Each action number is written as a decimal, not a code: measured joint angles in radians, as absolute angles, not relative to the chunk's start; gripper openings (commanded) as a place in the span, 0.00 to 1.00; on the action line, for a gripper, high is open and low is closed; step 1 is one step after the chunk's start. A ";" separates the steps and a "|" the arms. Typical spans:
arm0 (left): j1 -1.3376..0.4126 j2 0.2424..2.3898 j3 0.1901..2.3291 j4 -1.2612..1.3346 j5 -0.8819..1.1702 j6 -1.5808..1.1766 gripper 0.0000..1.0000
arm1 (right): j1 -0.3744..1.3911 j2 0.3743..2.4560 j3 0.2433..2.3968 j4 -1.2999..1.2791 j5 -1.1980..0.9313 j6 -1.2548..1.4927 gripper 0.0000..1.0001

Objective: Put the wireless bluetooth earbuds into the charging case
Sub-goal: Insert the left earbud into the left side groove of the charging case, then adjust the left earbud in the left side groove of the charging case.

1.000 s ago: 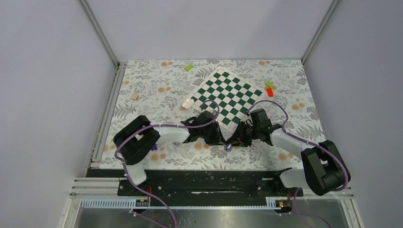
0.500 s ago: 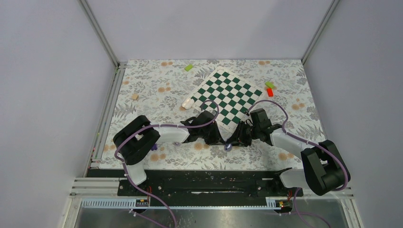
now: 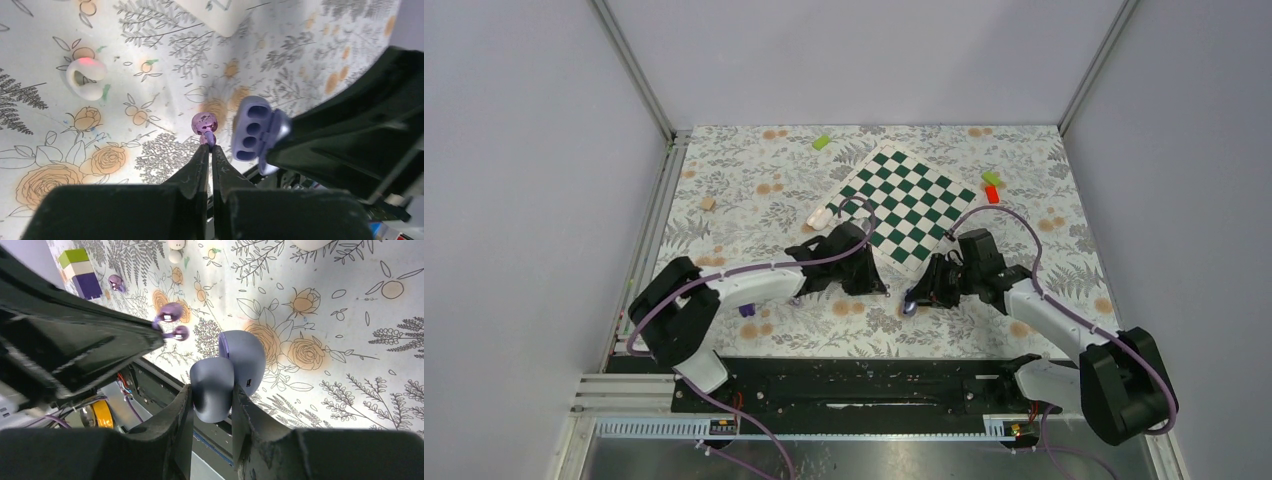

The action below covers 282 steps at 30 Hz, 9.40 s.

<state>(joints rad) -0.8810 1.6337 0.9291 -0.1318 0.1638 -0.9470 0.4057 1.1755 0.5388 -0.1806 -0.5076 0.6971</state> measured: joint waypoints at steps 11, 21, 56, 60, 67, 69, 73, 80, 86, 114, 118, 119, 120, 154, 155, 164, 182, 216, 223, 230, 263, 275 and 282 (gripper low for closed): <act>-0.876 1.426 0.933 -0.167 0.224 -0.912 0.00 | 0.406 1.066 0.505 -0.168 -0.591 0.613 0.00; -0.876 1.330 0.914 -0.164 0.285 -0.913 0.00 | 0.406 0.989 0.471 -0.074 -0.717 0.585 0.00; -0.884 1.414 0.839 -0.032 0.351 -0.962 0.00 | 0.406 0.997 0.449 0.019 -0.777 0.627 0.00; -0.884 1.430 0.843 -0.023 0.352 -0.968 0.00 | 0.406 0.997 0.449 0.019 -0.777 0.626 0.00; -0.886 1.447 0.848 -0.010 0.352 -0.969 0.00 | 0.406 0.997 0.449 0.018 -0.777 0.626 0.00; -0.886 1.450 0.850 -0.010 0.351 -0.969 0.00 | 0.406 0.997 0.449 0.018 -0.776 0.627 0.00; -0.888 1.451 0.853 -0.014 0.343 -0.968 0.00 | 0.406 0.996 0.449 0.017 -0.776 0.626 0.00; -0.894 1.451 0.887 -0.079 0.319 -0.931 0.00 | 0.406 0.992 0.448 0.014 -0.776 0.626 0.00; -0.898 1.443 0.898 -0.110 0.297 -0.907 0.00 | 0.406 0.990 0.447 0.015 -0.778 0.626 0.00; -0.903 1.392 0.873 -0.094 0.244 -0.942 0.00 | 0.406 0.971 0.446 0.017 -0.765 0.670 0.00; -0.903 1.375 0.860 -0.084 0.230 -0.942 0.00 | 0.406 0.978 0.425 0.074 -0.773 0.770 0.00; -0.903 1.372 0.858 -0.081 0.228 -0.941 0.00 | 0.406 0.976 0.413 0.097 -0.774 0.798 0.00; -0.903 1.370 0.857 -0.080 0.226 -0.941 0.00 | 0.406 0.973 0.402 0.115 -0.776 0.818 0.00; -0.902 1.310 1.017 -0.345 0.238 -0.898 0.39 | 0.406 0.804 0.355 0.041 -0.851 0.694 0.00; -0.907 1.309 1.020 -0.366 0.245 -0.899 0.39 | 0.406 0.796 0.355 0.033 -0.851 0.683 0.00; -0.967 1.349 1.050 -0.468 0.246 -0.913 0.31 | 0.406 0.759 0.355 0.010 -0.848 0.636 0.00; -0.987 1.444 1.061 -0.403 0.251 -0.980 0.21 | 0.406 0.764 0.356 0.000 -0.822 0.636 0.00; -0.987 1.485 1.093 -0.381 0.268 -0.992 0.00 | 0.406 0.754 0.362 -0.022 -0.805 0.636 0.00; -0.991 1.459 1.093 -0.396 0.242 -0.983 0.00 | 0.406 0.754 0.369 -0.016 -0.807 0.636 0.00; -0.992 1.440 1.093 -0.403 0.231 -0.969 0.00 | 0.407 0.759 0.373 -0.007 -0.810 0.636 0.00; -1.004 1.424 1.118 -0.420 0.167 -0.912 0.00 | 0.407 0.761 0.373 -0.026 -0.801 0.662 0.00; -1.007 1.449 1.110 -0.413 0.157 -0.908 0.00 | 0.407 0.761 0.373 -0.017 -0.803 0.681 0.00; -1.007 1.457 1.110 -0.405 0.155 -0.908 0.00 | 0.407 0.758 0.374 -0.017 -0.804 0.688 0.00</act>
